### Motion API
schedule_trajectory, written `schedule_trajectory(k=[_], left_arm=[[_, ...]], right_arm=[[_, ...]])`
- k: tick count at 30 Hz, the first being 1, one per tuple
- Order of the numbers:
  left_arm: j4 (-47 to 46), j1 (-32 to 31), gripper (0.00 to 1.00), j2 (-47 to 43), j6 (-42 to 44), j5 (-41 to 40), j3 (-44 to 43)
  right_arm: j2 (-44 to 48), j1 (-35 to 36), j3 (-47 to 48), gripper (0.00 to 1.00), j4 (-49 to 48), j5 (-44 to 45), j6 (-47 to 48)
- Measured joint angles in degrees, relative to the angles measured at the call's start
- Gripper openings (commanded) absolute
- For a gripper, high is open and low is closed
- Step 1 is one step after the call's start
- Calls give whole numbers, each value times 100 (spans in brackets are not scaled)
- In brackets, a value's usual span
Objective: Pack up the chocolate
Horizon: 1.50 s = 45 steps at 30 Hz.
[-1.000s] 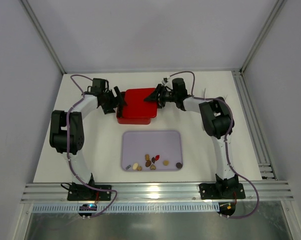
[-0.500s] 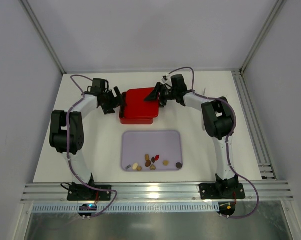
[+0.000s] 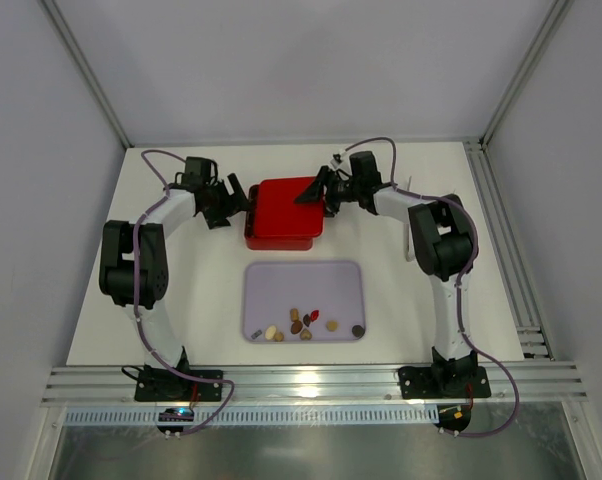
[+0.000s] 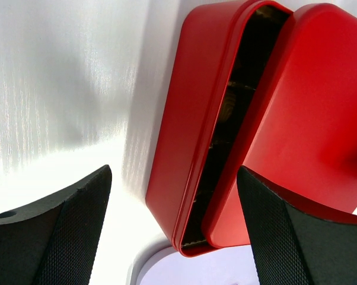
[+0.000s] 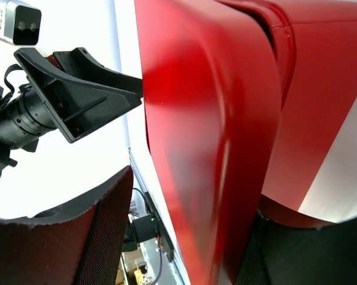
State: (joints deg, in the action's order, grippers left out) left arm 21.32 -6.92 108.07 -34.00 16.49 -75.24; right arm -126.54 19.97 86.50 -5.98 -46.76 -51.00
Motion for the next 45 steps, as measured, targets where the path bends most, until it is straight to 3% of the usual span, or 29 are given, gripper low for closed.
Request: schedule_trajectory(k=[33,45], left_arm=[[-15,0,84,0,-4,205,0],[-59,0,84,0,-26,264,0]], right_arm=[[544,-584,-997,61,-501,-378,-461],[693,-706,-933,61,382,-197,142]])
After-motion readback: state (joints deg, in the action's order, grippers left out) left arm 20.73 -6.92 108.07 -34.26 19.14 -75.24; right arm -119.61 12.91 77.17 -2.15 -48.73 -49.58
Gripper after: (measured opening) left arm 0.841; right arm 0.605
